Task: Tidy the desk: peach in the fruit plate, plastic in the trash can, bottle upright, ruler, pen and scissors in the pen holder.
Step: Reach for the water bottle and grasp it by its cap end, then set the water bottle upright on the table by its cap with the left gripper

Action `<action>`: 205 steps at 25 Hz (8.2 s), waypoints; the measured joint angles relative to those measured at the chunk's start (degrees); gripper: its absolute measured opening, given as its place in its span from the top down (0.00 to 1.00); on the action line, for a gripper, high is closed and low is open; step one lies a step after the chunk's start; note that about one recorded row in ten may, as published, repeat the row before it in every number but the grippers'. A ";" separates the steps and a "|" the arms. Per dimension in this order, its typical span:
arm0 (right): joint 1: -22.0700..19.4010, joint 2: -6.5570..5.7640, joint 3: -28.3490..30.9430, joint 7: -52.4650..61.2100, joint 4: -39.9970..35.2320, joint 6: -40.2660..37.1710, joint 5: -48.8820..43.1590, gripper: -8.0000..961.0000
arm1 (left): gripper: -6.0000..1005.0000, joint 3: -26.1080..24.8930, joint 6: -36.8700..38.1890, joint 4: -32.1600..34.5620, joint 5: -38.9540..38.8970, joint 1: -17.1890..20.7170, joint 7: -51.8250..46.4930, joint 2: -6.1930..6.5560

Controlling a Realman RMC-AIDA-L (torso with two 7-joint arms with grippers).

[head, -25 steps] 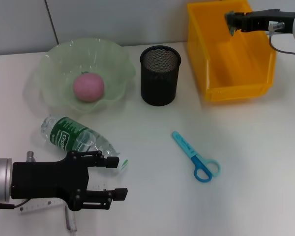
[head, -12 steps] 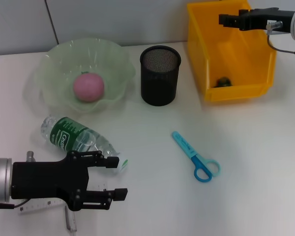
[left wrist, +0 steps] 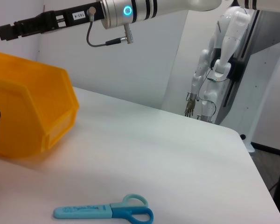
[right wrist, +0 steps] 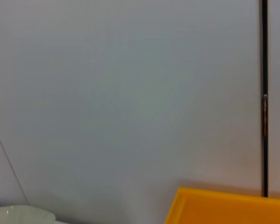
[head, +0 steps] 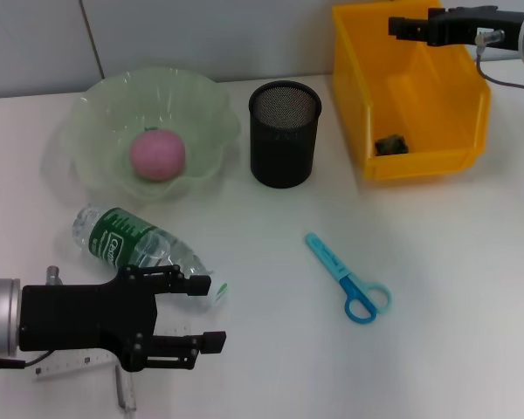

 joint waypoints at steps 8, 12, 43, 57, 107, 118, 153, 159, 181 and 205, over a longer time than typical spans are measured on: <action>-1.91 -0.29 -0.16 0.01 -2.38 -1.92 7.83 0.23 | 0.24 0.00 0.00 0.00 -0.04 -0.04 0.00 -0.03; -4.71 -0.82 0.36 0.02 -5.79 -9.71 15.01 0.23 | 0.24 0.01 -0.01 0.00 -0.08 -0.05 0.00 -0.08; -12.95 -2.62 -0.22 -18.40 3.07 -48.82 16.32 0.23 | 0.24 -0.09 -0.55 -0.18 -3.01 -0.04 0.14 -0.08; -11.71 -1.73 -0.40 -21.48 5.68 -48.75 4.61 0.24 | 0.24 -0.74 -1.10 1.13 -2.44 -0.89 0.07 0.17; -2.08 -8.43 0.31 -4.21 9.93 -50.29 -1.97 0.24 | 0.29 32.89 -4.45 27.74 35.82 -22.48 -5.45 -0.52; -2.08 -8.72 0.31 -3.94 10.21 -49.77 -1.84 0.24 | 0.30 35.54 -7.96 23.14 35.48 -25.01 -4.42 -0.90; -1.92 -8.41 0.31 -3.92 10.24 -49.17 -2.04 0.24 | 0.32 40.71 -16.32 16.70 35.09 -26.12 -3.78 -0.97; -1.89 -8.35 0.31 -3.89 10.29 -49.07 -1.80 0.24 | 0.32 41.07 -16.75 16.23 35.28 -26.17 -3.78 -0.97; -1.90 -8.35 0.40 -3.89 10.30 -48.60 -1.70 0.24 | 0.56 41.03 -15.93 16.92 35.33 -26.18 -3.56 -0.97; -2.50 -8.53 0.40 -3.11 10.30 -48.87 -1.79 0.24 | 0.56 14.83 -11.43 22.81 31.17 -18.66 -8.35 -0.49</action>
